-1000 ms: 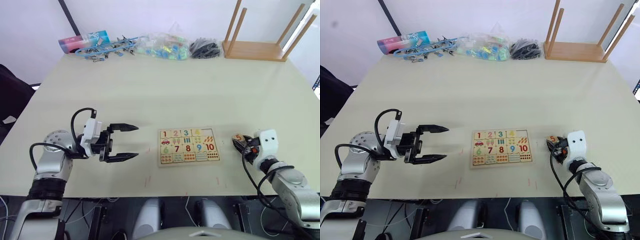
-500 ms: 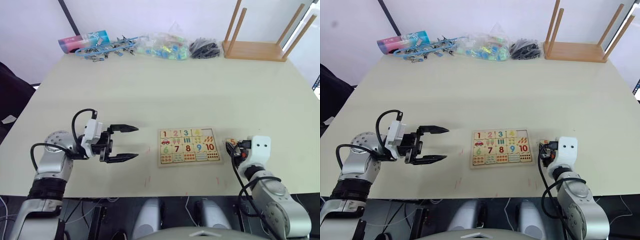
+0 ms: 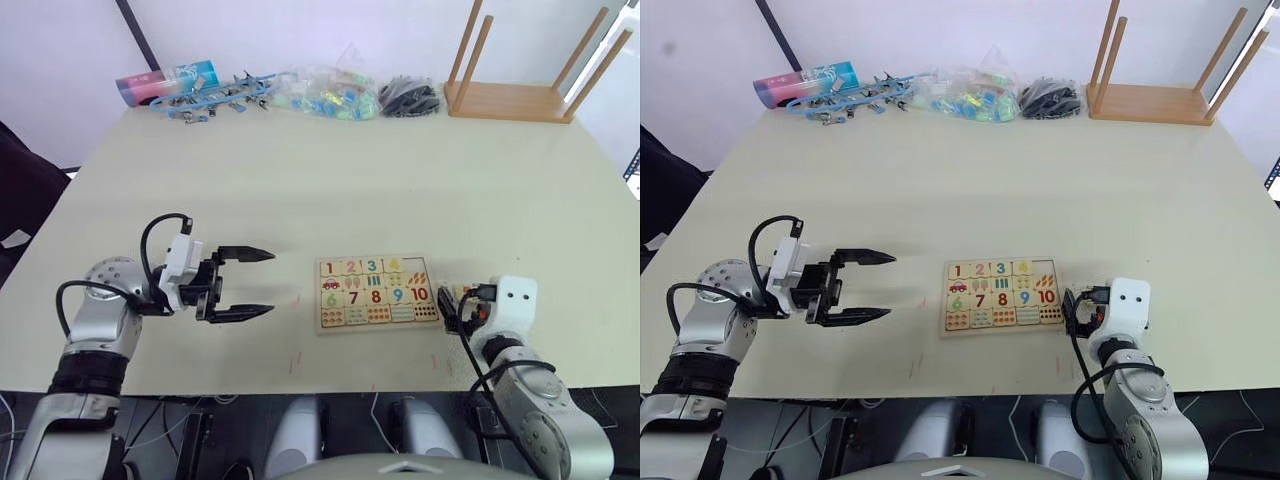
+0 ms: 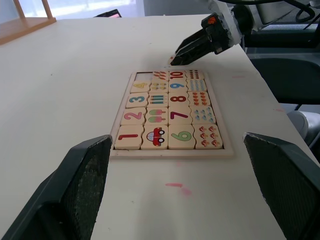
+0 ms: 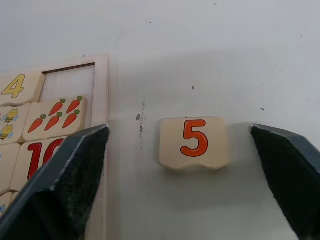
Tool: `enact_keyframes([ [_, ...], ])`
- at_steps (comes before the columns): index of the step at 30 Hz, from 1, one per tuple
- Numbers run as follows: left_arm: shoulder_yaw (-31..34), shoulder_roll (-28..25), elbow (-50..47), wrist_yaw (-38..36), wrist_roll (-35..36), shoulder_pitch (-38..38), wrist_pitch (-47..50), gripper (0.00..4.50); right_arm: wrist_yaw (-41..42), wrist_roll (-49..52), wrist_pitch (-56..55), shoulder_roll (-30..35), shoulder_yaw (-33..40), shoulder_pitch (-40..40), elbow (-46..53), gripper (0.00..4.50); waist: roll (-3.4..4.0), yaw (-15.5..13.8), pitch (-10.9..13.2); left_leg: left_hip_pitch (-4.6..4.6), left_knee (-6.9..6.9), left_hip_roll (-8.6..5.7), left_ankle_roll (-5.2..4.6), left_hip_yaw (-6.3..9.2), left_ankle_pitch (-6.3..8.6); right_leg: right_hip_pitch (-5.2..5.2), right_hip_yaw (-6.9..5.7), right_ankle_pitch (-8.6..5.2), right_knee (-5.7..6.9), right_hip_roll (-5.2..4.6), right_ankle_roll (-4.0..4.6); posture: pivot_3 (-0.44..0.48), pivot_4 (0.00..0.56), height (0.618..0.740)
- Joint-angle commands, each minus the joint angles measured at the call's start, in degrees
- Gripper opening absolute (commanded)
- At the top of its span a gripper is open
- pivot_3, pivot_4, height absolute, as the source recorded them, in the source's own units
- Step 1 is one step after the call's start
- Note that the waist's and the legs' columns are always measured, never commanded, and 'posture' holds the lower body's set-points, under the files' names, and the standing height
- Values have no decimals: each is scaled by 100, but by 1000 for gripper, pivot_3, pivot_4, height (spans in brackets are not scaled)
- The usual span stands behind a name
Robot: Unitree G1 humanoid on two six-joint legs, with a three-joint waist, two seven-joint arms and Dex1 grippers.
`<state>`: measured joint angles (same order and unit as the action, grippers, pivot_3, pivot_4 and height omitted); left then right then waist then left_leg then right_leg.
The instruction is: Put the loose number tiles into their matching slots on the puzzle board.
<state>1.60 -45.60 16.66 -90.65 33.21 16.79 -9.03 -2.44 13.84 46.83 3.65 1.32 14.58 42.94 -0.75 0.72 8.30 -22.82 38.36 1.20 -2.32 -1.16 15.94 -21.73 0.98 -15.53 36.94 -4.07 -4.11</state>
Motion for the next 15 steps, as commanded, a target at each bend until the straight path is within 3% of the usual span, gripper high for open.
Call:
enact_keyframes([
  [1,72,-60,50,-185,91,65,-98,4500,389,55,-506,287,241,-52,167,4478,0,5,0,0,0,0,0,0,0,0,0,0,0,0,0,0,150,740],
  [5,106,-69,26,-185,97,14,-99,4500,1062,207,-914,887,566,-134,62,4478,-1,-1,0,0,0,-1,0,-2,0,1,2,0,0,1,0,0,150,740],
  [12,229,43,-95,-96,13,-33,47,4500,3111,1285,-1404,2332,1517,-678,-872,4478,-2,-3,1,2,2,-1,-1,-1,0,6,1,1,0,1,-1,0,150,740],
  [15,237,47,-205,-103,29,-109,121,4500,4494,1536,-1697,3246,1600,-925,-1711,4478,-1,-5,3,1,2,-2,-1,-5,0,7,4,1,-3,1,-1,0,150,740],
])
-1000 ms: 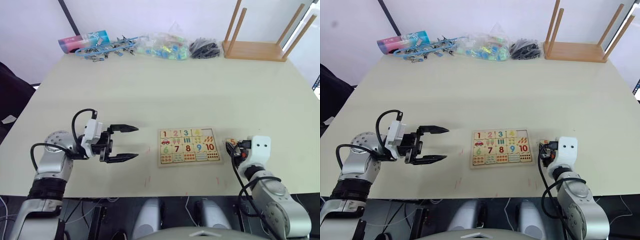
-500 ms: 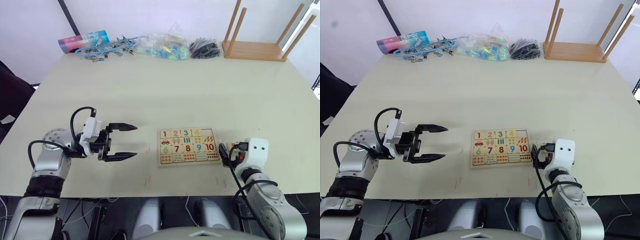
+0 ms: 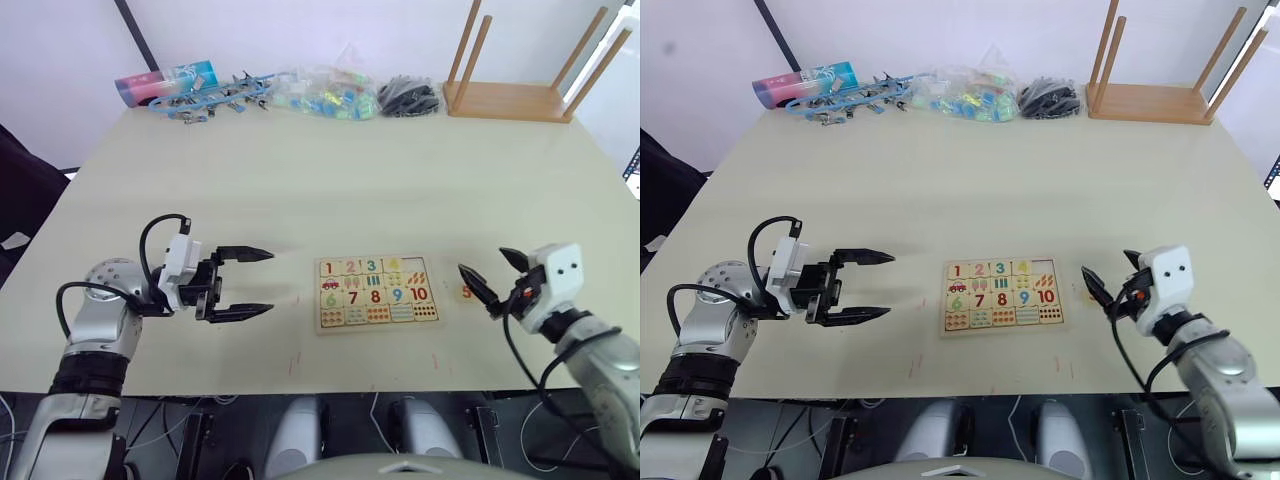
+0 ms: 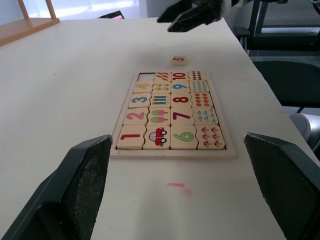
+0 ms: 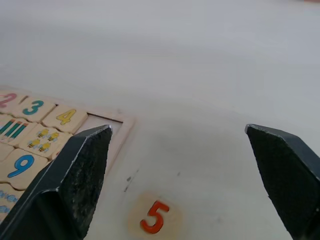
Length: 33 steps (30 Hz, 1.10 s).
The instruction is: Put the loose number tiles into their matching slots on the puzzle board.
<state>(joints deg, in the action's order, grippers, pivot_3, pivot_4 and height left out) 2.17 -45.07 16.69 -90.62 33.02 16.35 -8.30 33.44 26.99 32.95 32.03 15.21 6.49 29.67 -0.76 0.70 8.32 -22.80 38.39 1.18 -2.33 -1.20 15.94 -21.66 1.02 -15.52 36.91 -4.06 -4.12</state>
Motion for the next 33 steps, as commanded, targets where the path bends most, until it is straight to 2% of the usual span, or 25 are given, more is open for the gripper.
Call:
enact_keyframes([
  [1,189,-2,-248,-101,53,-86,70,4500,1347,268,-432,673,152,-128,-596,4478,-1,-8,0,0,0,0,0,1,0,0,0,0,0,0,0,0,150,740],
  [4,215,-1,-353,-93,73,-123,135,4500,2497,243,-921,1223,-138,-243,-1220,4478,-2,-15,1,-1,0,1,-1,4,0,1,-3,0,-2,0,0,0,150,740],
  [10,277,-10,-464,-109,67,-182,181,4500,3603,-270,-1826,1622,-852,-720,-2200,4478,-3,-6,2,1,2,3,-1,2,0,3,-1,0,-1,0,0,0,150,740],
  [19,224,-157,-528,-188,334,-274,283,4500,4248,-1072,-2997,1650,-1561,-1844,-3841,4478,-3,-19,4,0,7,2,0,1,0,2,-2,1,1,-1,-1,0,150,740],
  [33,-83,-472,-93,-188,773,-550,-191,4500,4449,-1363,-3319,1555,-1802,-2326,-4528,4478,-2,-15,5,1,6,4,1,0,-1,1,-3,1,3,-2,0,0,150,740],
])
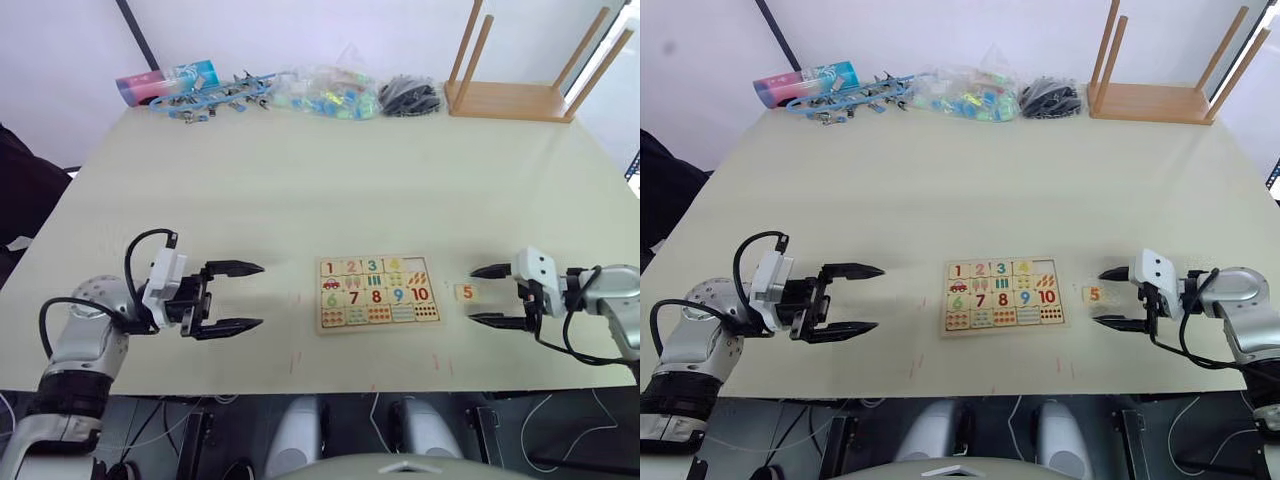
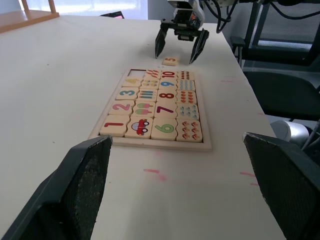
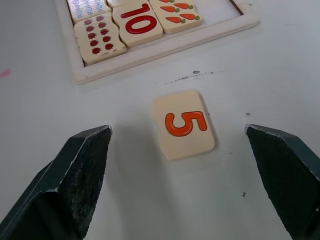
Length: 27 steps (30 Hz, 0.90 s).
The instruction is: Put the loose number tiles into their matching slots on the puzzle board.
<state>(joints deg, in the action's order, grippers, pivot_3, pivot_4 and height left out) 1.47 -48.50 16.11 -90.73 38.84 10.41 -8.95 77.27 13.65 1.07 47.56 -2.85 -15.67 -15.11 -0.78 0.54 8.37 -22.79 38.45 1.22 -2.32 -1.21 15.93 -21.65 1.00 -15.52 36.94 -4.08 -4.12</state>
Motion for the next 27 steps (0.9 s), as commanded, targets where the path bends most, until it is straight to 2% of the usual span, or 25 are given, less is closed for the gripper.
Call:
enact_keyframes([
  [1,-38,-134,-23,-177,204,63,-162,4500,73,-40,-149,-12,-12,-130,-74,4478,0,0,0,0,0,0,0,0,0,0,0,0,0,0,0,0,150,740],
  [3,-71,-135,7,-177,220,111,-193,4500,103,-58,-179,-28,-52,-151,-126,4478,0,-1,0,0,0,0,0,0,0,0,0,0,0,0,0,0,150,740],
  [4,-90,-137,24,-177,226,135,-204,4500,113,-71,-204,-37,-68,-162,-165,3973,0,0,0,0,0,0,0,0,0,0,0,0,0,0,0,0,150,740],
  [5,-119,-149,32,-177,240,150,-223,4500,126,-92,-257,-48,-83,-170,-224,3741,0,2,0,0,0,0,0,0,0,0,0,0,0,0,0,0,150,740],
  [6,-144,-161,42,-177,252,162,-250,4500,143,-116,-327,-53,-96,-169,-273,3222,0,2,0,0,0,0,0,-1,0,0,0,0,0,0,0,0,150,740],
  [7,-163,-168,58,-177,259,178,-265,4500,151,-137,-381,-58,-106,-173,-316,3176,0,3,0,0,0,0,0,-1,0,0,0,0,0,0,0,0,150,740],
  [8,-176,-173,73,-177,264,190,-277,4500,157,-147,-424,-66,-108,-170,-347,2419,0,3,0,0,0,0,0,-1,0,0,0,0,0,0,0,0,150,740],
  [9,-196,-177,98,-177,270,206,-297,4500,159,-157,-471,-81,-106,-181,-391,2309,0,1,0,0,0,0,0,0,0,0,0,0,0,0,0,0,150,740],
  [10,-216,-181,123,-177,274,225,-315,4500,150,-177,-541,-99,-106,-196,-441,2018,0,1,0,0,0,0,0,0,0,1,0,0,0,1,0,0,150,740],
  [12,-252,-188,164,-177,283,255,-344,4500,142,-228,-709,-120,-114,-219,-527,997,0,6,0,1,0,0,0,0,0,1,0,0,0,1,0,0,150,740],
  [19,-374,-196,368,-177,297,380,-479,4500,82,-184,-652,-30,-20,-270,-244,902,-1,8,0,2,0,-1,0,-1,0,1,0,0,1,1,0,0,150,740],
  [27,-471,-199,537,-177,331,444,-623,4500,-232,-177,886,180,-93,-649,1146,902,3,6,2,1,0,0,1,-2,0,-3,1,0,5,1,0,0,150,740],
])
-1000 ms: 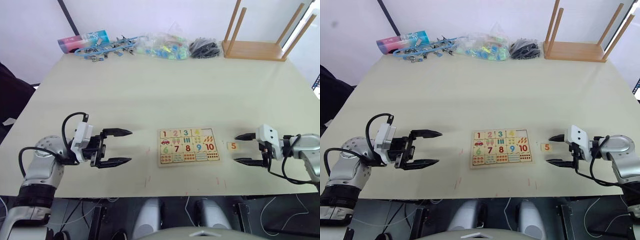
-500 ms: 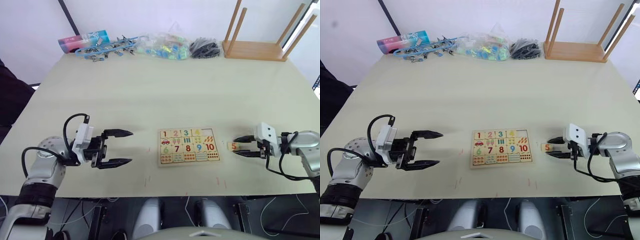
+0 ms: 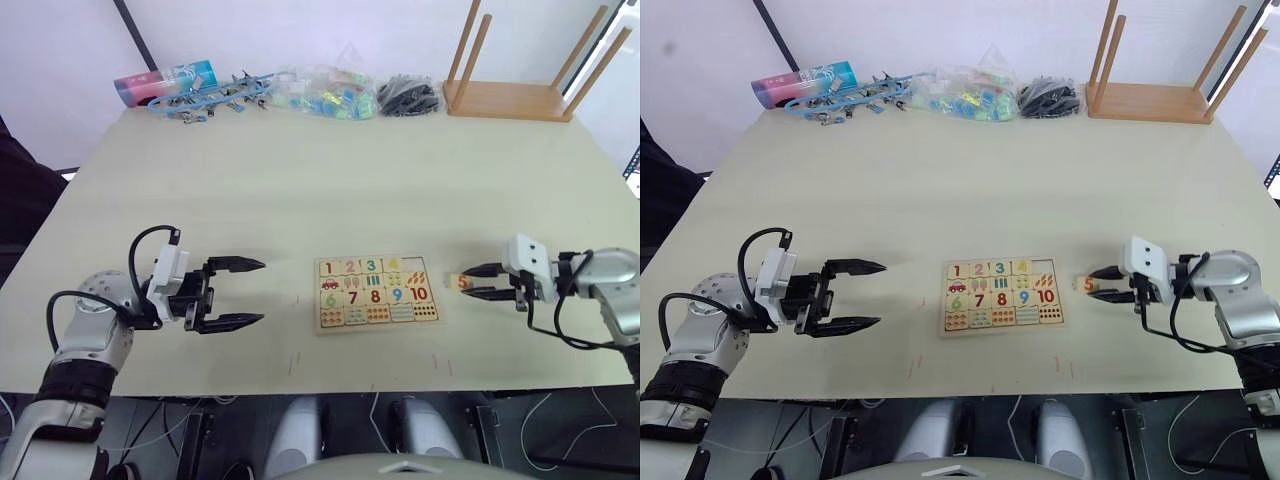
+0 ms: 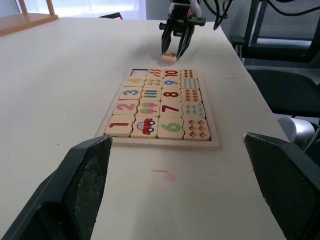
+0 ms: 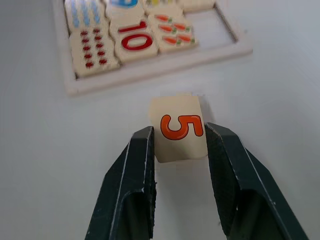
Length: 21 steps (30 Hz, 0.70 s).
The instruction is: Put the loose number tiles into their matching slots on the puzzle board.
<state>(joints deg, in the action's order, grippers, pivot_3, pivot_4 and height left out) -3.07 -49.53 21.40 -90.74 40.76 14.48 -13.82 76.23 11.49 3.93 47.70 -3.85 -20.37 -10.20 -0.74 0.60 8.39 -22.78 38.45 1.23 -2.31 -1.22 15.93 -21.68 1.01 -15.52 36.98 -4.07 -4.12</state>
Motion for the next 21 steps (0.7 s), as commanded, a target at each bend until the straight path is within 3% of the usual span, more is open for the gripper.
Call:
enact_keyframes([
  [1,-1,-74,24,-176,149,48,-164,4500,-227,-64,788,189,-55,-255,805,902,-1,-2,0,0,0,0,0,0,0,0,0,0,0,0,0,0,150,740],
  [11,-45,-85,84,-176,147,22,-299,4500,-321,-394,3118,195,-1041,-1454,1583,902,1,6,1,-5,-1,1,-1,1,0,-7,-1,0,0,-2,0,0,150,740],
  [21,20,-53,71,-176,161,-48,-292,4500,-260,-982,3770,-144,-2187,-2613,1379,902,1,9,1,-14,-1,-2,-1,-1,0,-15,-2,0,-1,-4,0,0,150,740],
])
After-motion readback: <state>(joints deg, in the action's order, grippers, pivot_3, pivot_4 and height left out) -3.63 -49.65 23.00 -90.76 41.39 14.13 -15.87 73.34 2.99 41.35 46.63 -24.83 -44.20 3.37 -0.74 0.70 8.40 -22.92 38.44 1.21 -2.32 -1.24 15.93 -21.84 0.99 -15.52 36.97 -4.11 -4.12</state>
